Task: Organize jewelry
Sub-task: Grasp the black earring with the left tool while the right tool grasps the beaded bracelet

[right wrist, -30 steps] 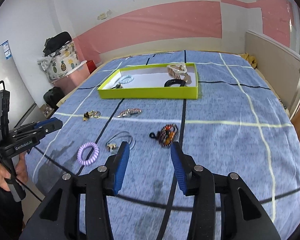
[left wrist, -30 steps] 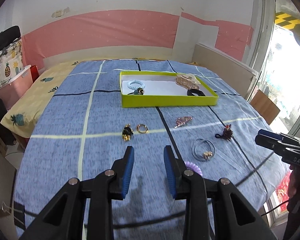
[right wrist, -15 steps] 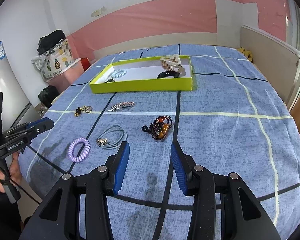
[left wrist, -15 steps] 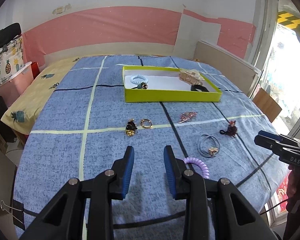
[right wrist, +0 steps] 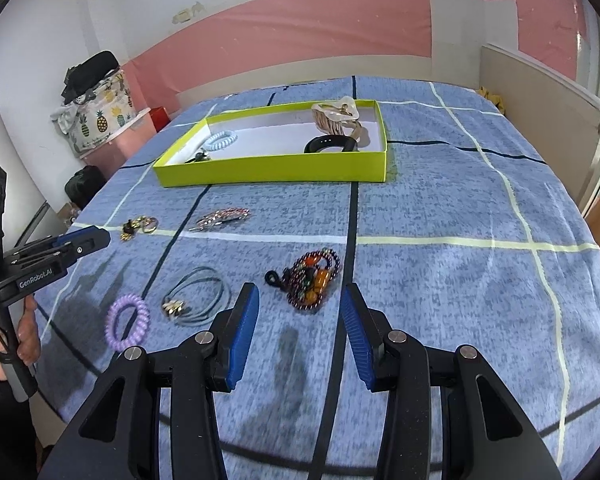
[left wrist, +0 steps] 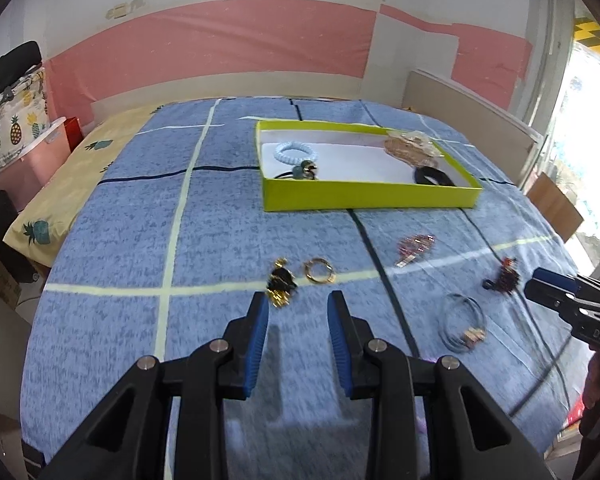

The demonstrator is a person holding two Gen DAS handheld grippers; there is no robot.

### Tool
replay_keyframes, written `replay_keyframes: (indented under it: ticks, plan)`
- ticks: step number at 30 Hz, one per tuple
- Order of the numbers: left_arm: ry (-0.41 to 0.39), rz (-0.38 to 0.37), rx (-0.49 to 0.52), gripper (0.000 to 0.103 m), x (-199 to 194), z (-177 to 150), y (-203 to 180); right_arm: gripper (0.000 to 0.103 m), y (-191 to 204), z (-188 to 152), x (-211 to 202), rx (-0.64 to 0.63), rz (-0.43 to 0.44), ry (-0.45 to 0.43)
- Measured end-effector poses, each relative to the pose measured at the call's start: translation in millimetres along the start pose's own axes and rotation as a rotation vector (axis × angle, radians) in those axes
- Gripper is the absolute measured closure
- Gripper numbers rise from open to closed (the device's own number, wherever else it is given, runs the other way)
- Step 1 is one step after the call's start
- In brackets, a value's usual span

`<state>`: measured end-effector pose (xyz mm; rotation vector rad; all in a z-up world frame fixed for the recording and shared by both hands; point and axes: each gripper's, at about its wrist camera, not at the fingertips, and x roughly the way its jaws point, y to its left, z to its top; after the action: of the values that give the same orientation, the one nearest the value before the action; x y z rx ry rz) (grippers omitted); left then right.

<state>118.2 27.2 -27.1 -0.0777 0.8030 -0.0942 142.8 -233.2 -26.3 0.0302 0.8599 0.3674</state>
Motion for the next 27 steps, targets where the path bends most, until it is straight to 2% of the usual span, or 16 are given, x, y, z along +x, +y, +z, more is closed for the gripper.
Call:
replay_keyframes:
  ticks: [9,18,22,23,24,27]
  plan:
    - [0.047,0.020,-0.015,0.071,29.4,9.2,9.2,0.059,2.1,7.6,18.5,-0.014,-0.016,0.023]
    - [0.071,0.036,-0.006,0.071,39.3,13.1,7.6,0.059,4.4,10.2,34.3,-0.030,-0.056,0.066]
    - [0.070,0.046,-0.008,0.084,40.0,13.8,7.7,0.059,8.4,8.9,34.8,-0.057,-0.076,0.071]
    - [0.070,0.045,-0.008,0.085,40.1,13.9,7.3,0.063,8.9,8.6,34.8,-0.061,-0.075,0.070]
    - [0.070,0.044,-0.007,0.085,40.3,14.1,7.1,0.071,9.2,8.5,34.7,-0.063,-0.071,0.069]
    - [0.064,0.040,-0.005,0.085,38.5,13.6,7.0,0.076,9.4,7.6,33.4,-0.067,-0.071,0.067]
